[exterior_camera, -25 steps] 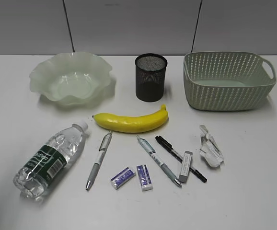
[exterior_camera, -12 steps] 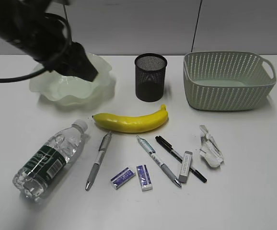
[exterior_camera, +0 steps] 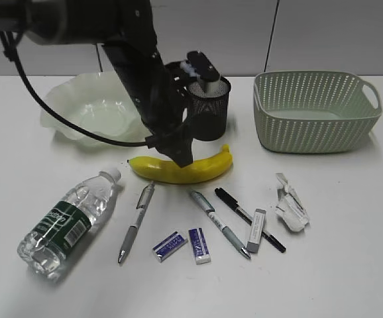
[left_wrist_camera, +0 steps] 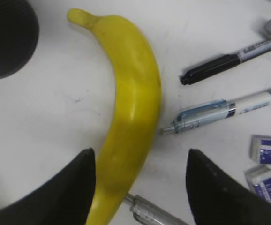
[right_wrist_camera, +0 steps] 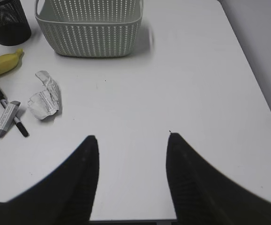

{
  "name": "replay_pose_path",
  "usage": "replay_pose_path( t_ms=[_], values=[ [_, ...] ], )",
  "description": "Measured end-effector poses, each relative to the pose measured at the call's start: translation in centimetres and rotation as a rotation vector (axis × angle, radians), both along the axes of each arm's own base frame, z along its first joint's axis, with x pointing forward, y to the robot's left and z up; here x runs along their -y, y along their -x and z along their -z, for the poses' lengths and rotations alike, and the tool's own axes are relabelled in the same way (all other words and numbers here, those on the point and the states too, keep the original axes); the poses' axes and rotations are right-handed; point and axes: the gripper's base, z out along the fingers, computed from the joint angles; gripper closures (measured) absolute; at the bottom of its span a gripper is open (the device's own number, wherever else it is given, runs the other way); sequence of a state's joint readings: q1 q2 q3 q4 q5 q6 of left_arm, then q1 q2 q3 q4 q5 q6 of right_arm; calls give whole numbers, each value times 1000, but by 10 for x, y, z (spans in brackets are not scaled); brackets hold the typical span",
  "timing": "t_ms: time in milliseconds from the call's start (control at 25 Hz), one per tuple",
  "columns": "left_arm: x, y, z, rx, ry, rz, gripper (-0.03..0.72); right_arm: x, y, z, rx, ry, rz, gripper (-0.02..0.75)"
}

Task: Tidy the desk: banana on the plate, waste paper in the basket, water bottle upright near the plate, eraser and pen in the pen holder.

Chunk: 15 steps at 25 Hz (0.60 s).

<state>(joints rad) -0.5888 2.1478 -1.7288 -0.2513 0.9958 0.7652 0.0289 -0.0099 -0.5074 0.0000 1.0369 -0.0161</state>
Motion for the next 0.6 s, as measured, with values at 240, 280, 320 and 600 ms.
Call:
replay_pose_path(
  t_ms=[240, 280, 320, 600],
  values=[
    [10, -2, 38, -6, -96, 54, 230, 0, 0, 0, 0, -1, 0, 356],
    [10, -4, 43, -2, -105, 57, 230, 0, 0, 0, 0, -1, 0, 356],
    [10, -5, 45, 7, -108, 58, 230, 0, 0, 0, 0, -1, 0, 356],
    [13, -10, 63, 19, -111, 54, 230, 0, 0, 0, 0, 0, 0, 356]
  ],
)
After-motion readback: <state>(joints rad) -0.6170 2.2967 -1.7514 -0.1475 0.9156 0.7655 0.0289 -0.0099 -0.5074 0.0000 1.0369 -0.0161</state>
